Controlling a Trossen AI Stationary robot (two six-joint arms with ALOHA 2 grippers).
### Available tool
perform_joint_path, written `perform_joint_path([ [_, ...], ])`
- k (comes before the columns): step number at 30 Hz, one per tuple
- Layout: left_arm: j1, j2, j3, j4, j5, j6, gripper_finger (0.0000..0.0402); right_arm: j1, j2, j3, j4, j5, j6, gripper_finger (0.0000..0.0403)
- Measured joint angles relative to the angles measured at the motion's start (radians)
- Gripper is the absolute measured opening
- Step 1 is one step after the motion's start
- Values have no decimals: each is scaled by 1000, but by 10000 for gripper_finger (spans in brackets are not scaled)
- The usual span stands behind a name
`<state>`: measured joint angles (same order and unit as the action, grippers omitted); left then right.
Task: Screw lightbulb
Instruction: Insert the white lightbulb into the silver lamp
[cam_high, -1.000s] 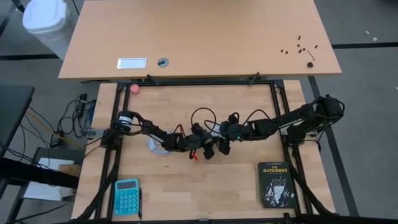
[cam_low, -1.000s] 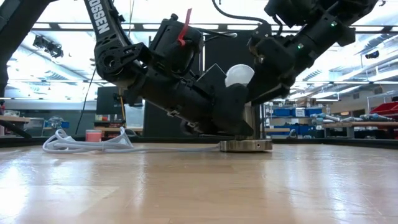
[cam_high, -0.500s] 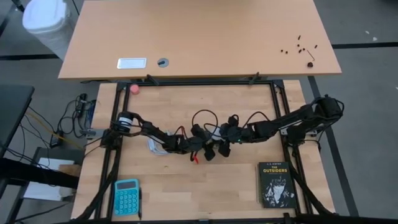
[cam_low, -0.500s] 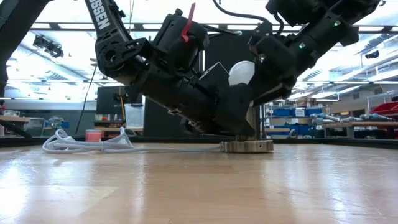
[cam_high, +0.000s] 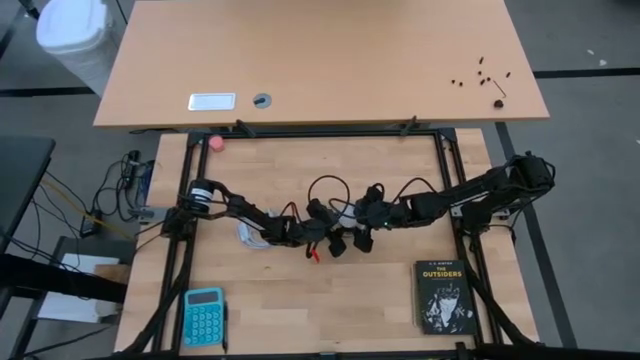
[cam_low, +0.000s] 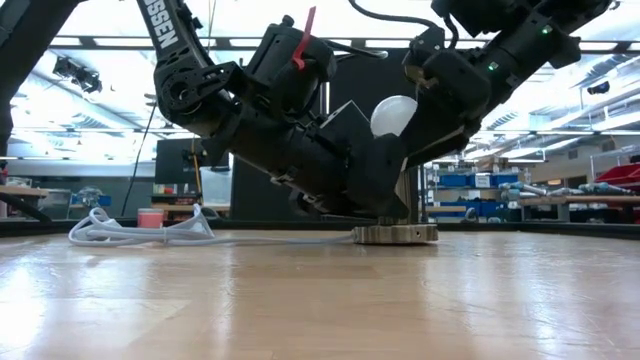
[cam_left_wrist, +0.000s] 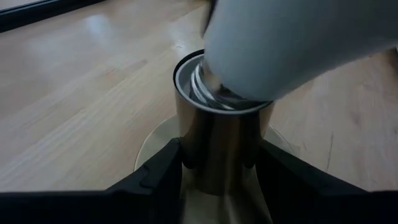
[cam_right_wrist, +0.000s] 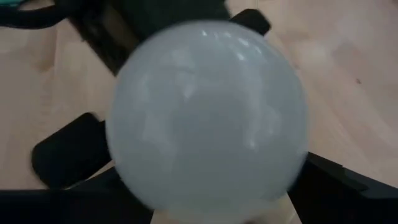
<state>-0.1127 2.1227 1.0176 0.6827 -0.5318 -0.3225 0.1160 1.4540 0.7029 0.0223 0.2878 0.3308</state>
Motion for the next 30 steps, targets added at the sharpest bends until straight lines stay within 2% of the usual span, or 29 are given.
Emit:
perform_joint_path([
  [10, 0, -1, 0, -1, 10, 1, 188, -45, -1, 0, 21, -23, -17, 313],
  [26, 0, -1, 0, -5, 12, 4, 188, -45, -1, 0, -24, -3, 189, 310],
  [30, 0, -2, 0, -7, 12, 4, 188, -45, -1, 0, -26, -57, 183, 310],
])
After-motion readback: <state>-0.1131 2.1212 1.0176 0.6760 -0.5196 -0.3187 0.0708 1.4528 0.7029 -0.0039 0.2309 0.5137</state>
